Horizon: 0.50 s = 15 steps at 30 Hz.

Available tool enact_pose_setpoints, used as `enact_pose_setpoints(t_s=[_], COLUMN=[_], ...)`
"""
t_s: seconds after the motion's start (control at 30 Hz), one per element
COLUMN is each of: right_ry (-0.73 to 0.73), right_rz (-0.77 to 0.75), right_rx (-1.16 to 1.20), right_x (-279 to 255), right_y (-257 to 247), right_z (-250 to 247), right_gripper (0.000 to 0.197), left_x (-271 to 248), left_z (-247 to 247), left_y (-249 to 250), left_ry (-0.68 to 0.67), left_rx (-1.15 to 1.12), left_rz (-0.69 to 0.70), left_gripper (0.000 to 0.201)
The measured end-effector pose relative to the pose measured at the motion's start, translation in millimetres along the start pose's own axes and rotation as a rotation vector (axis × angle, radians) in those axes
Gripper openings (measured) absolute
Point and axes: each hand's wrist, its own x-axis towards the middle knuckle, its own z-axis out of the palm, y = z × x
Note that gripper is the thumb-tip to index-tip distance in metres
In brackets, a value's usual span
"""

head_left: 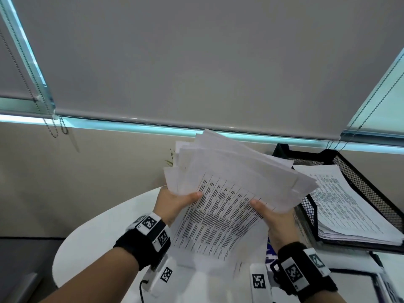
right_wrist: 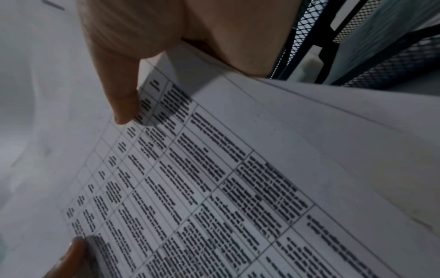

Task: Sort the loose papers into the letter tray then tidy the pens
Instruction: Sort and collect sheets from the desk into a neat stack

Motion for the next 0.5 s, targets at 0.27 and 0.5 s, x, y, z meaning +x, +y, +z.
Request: enact_pose_setpoints(t_s=[0.27,0.5], right_ry=[0.021,-0.019], right_rz=[-0.028,-0.02], right_rx=[0.055,0.042], right_x=[10.5,15.4], right_y=[-19.2,-25.0], right_z=[7.5,6.3], right_gripper=[0.036,0.059], left_x=[6.3,6.8], left_z=[6.5,15.9], left_y=[22.3,44.6], left_ry=[0.027,0.09], left_rx=[-0.068,-0.19], left_rz=[0.029,0.081], left_gripper=[0.031,0.025])
